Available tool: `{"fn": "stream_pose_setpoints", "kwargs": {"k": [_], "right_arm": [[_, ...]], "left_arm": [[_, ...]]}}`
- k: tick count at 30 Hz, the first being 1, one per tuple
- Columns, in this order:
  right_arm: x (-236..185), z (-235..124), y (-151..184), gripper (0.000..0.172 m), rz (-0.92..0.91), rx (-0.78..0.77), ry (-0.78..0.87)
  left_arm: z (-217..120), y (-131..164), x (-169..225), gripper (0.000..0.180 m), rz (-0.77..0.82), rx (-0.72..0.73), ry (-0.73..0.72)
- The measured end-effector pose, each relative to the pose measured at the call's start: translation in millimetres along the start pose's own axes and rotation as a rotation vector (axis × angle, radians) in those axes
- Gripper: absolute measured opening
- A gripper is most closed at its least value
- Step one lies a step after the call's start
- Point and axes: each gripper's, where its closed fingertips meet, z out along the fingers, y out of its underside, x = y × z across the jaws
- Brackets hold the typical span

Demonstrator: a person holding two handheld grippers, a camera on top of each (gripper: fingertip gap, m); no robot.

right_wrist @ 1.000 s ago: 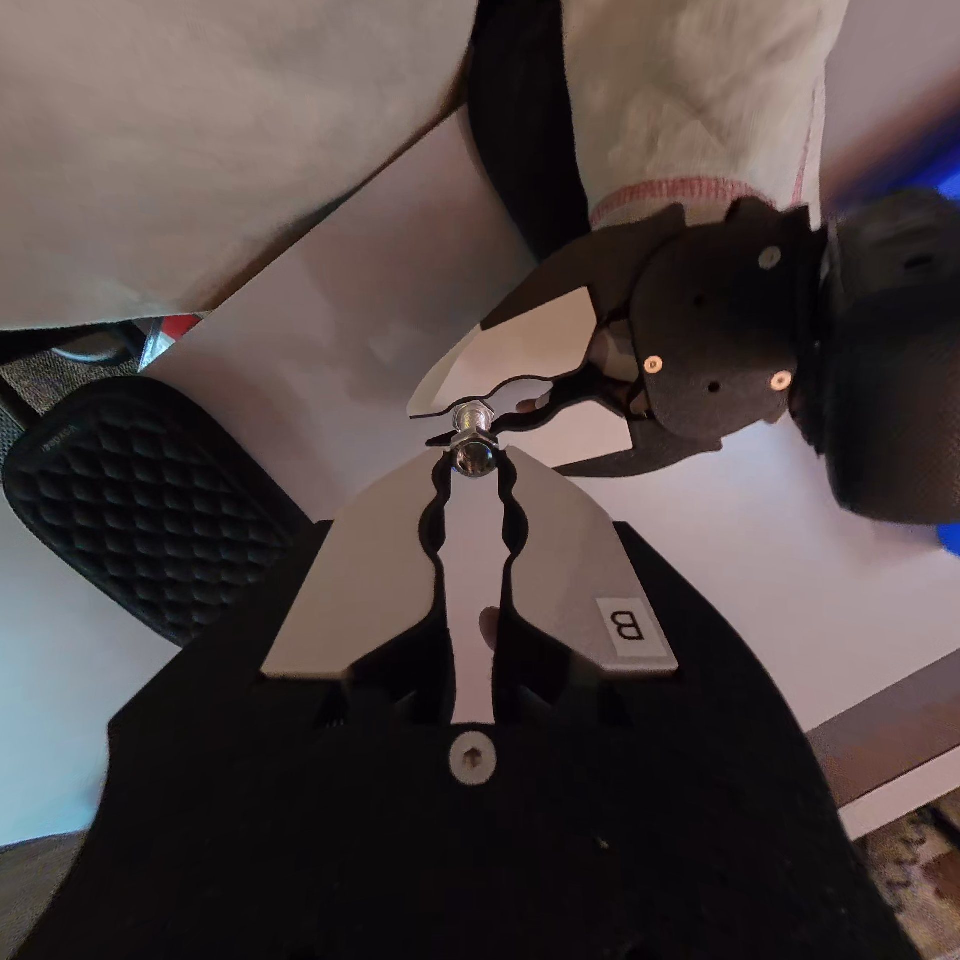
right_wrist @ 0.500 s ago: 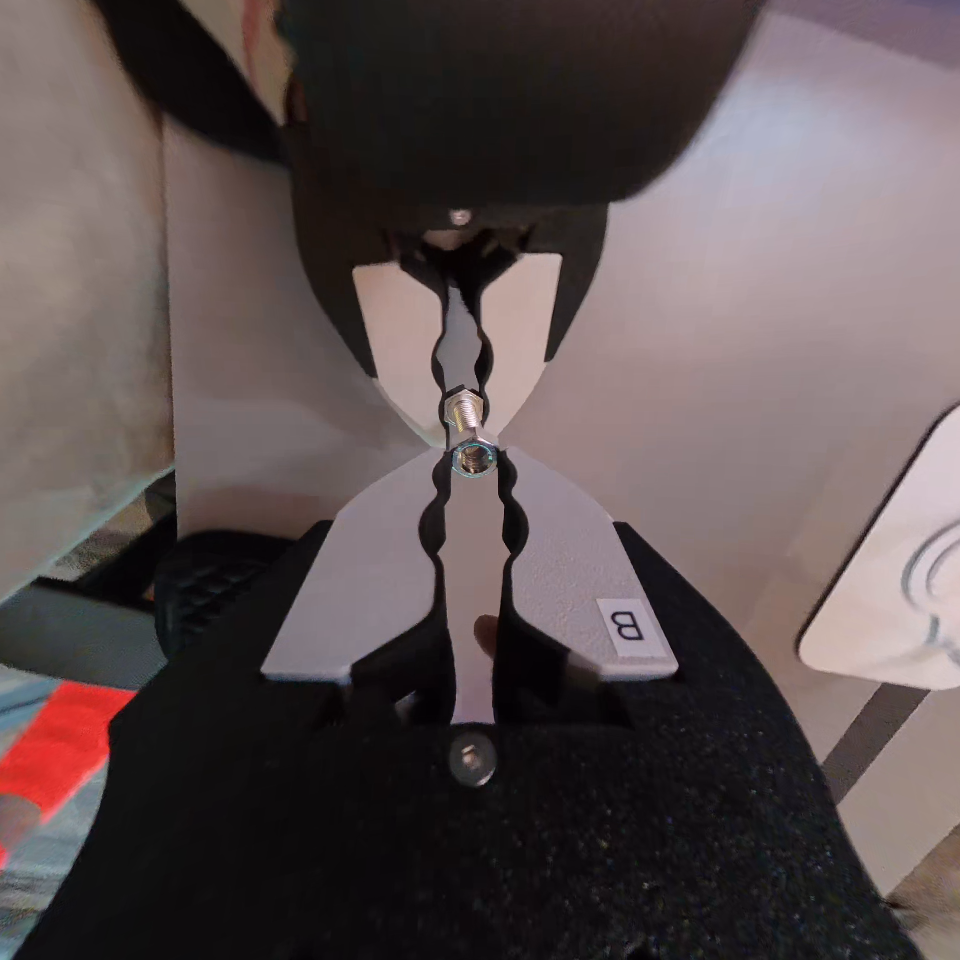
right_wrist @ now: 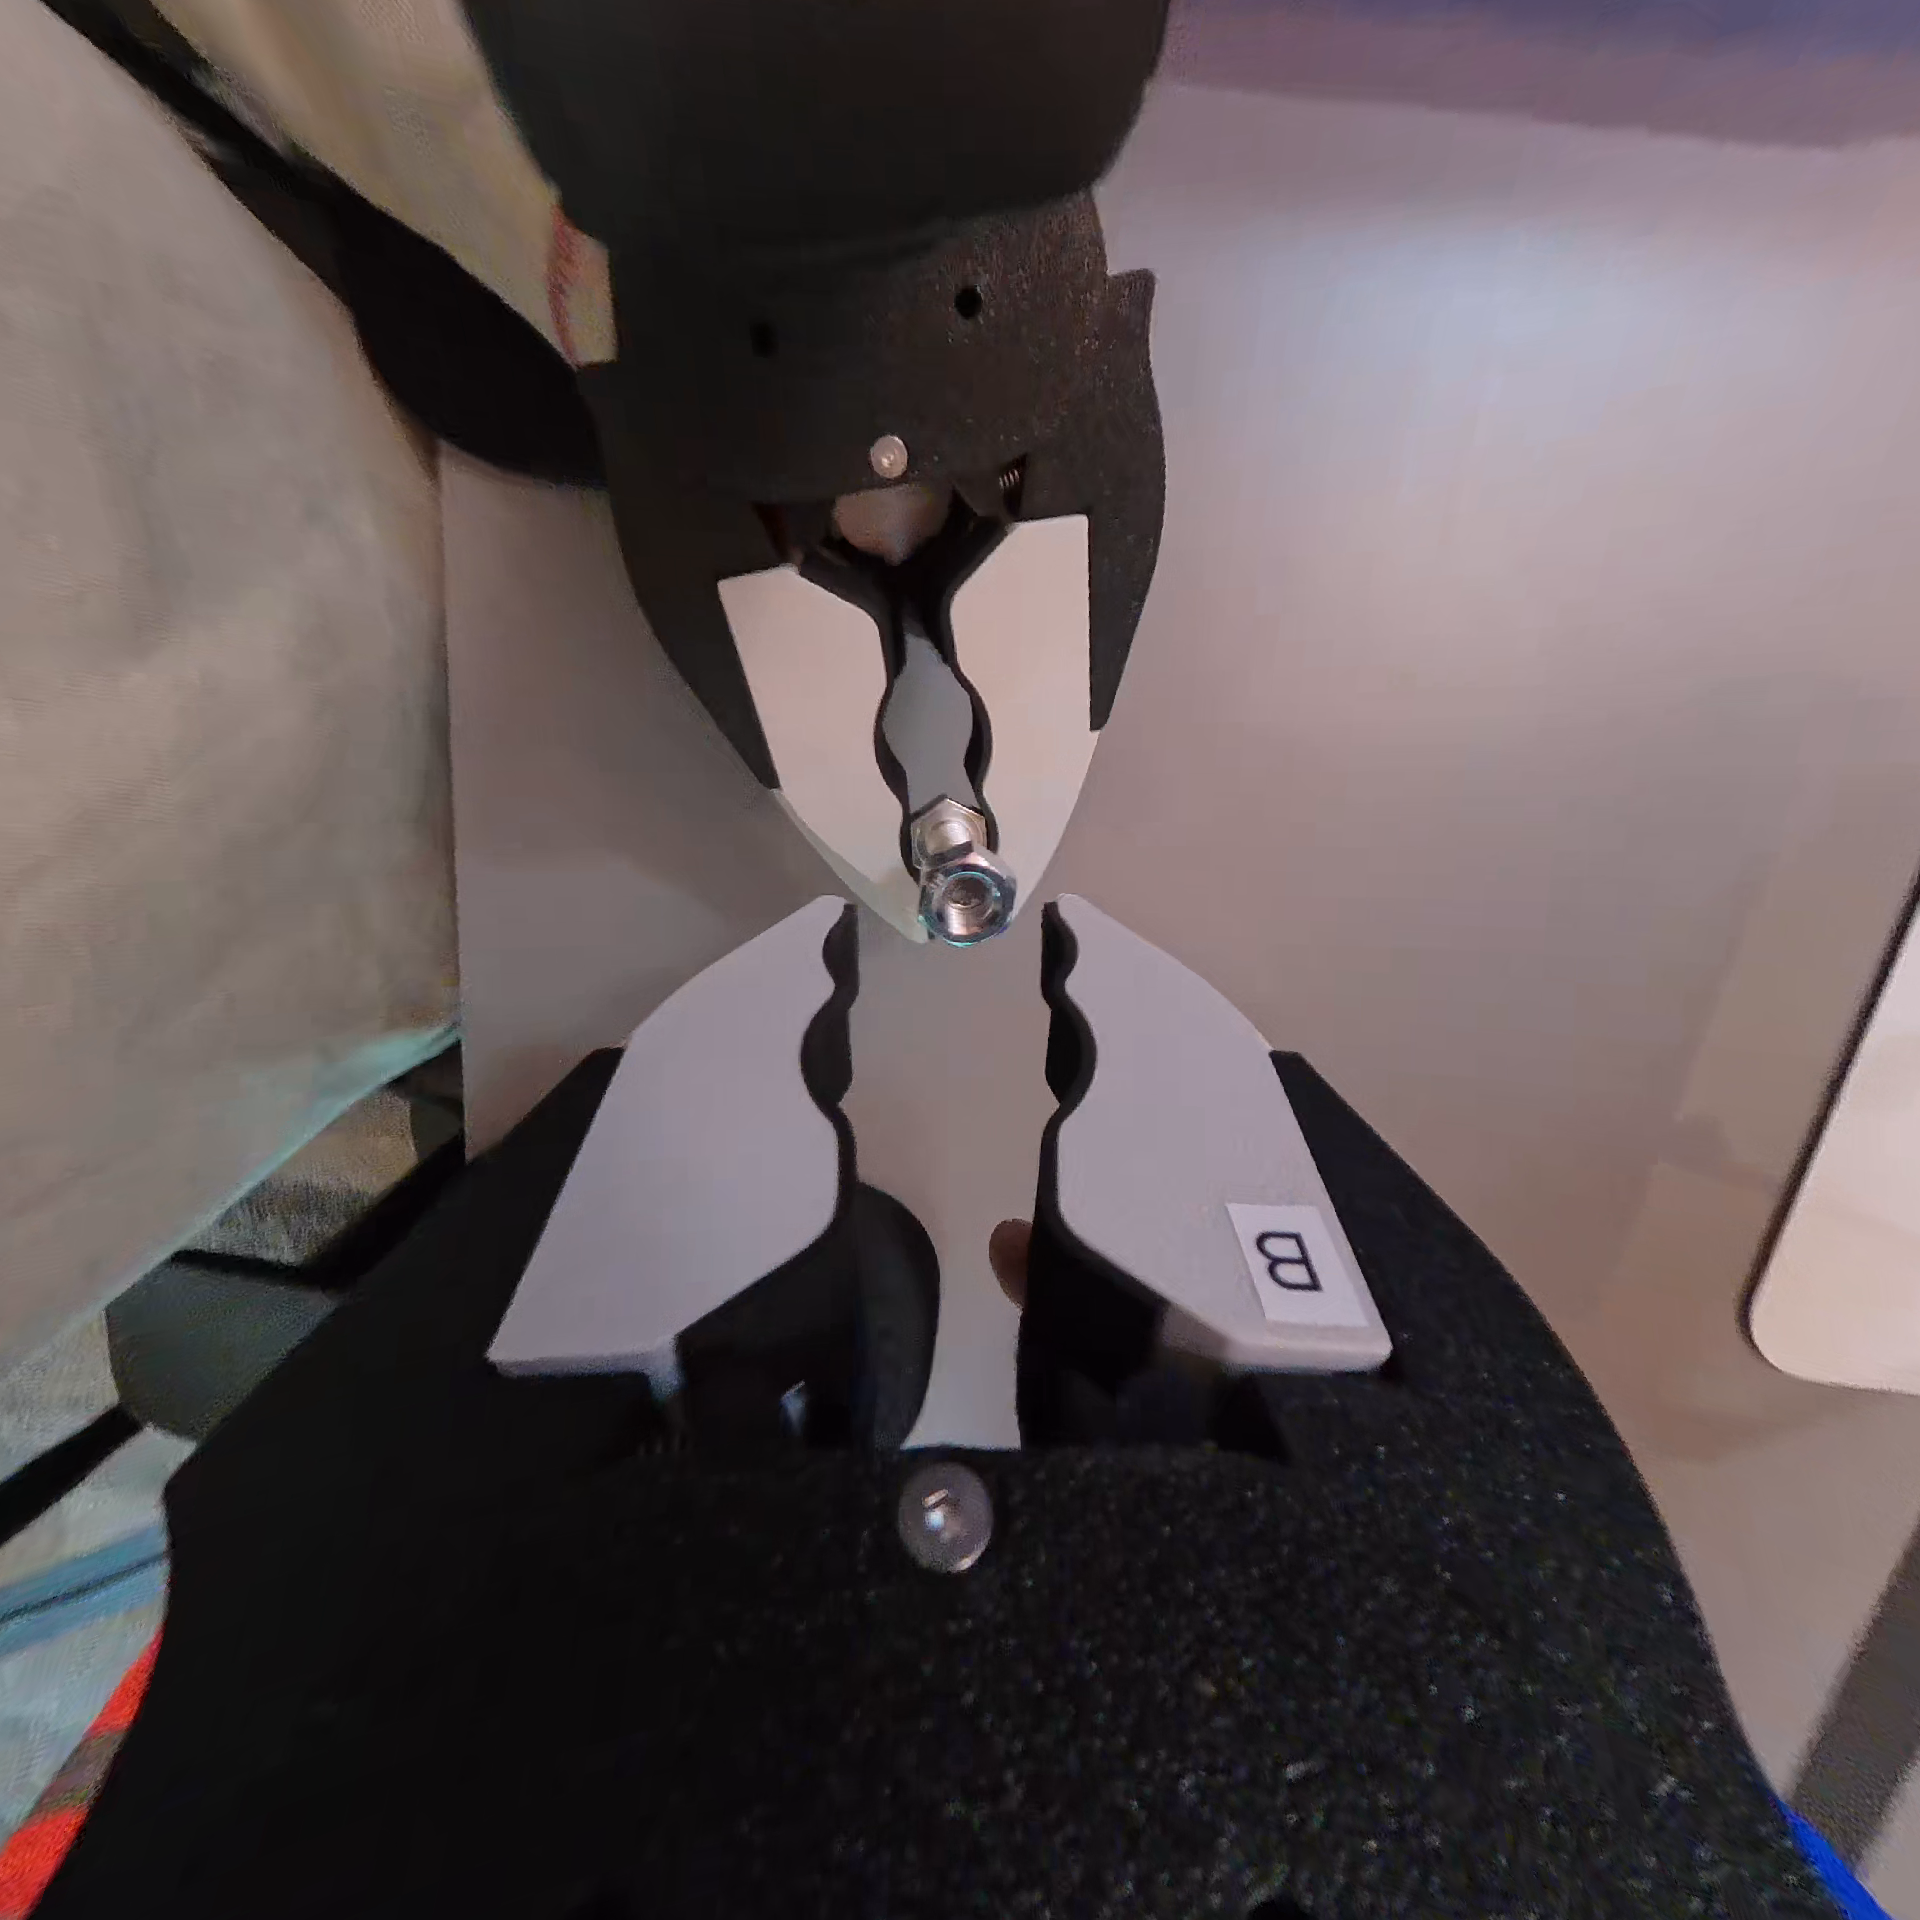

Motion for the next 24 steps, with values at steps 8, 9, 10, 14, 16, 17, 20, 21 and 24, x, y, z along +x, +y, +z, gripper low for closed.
{"fn": "stream_pose_setpoints", "kwargs": {"k": [8,9,10,14,16,17,20,21,24], "right_arm": [[2,-22,-28,0.073,0.094,0.789,0.021],[-1,-25,-33,0.075,0.117,0.904,0.011],[-4,-25,-35,0.075,0.127,0.980,0.012],[-10,-8,-36,0.077,0.097,0.986,0.068],[-15,-3,-39,0.074,0.097,0.982,0.047],[-17,-1,-39,0.074,0.096,0.977,0.040],[-19,-1,-38,0.071,0.103,0.994,0.043],[-19,-2,-37,0.070,0.111,1.002,0.043],[-20,-4,-34,0.071,0.125,1.006,0.053]], "left_arm": [[-17,-19,1,0.014,-0.012,0.165,0.035],[-18,-19,1,0.014,-0.016,0.171,0.041],[-18,-20,1,0.014,-0.016,0.173,0.044],[-17,-19,2,0.014,-0.001,0.167,0.043],[-16,-19,3,0.014,0.002,0.163,0.043],[-16,-19,2,0.014,0.000,0.162,0.042],[-16,-19,1,0.014,-0.009,0.163,0.038],[-16,-19,0,0.014,-0.012,0.162,0.037],[-15,-18,0,0.014,-0.013,0.156,0.035]]}}
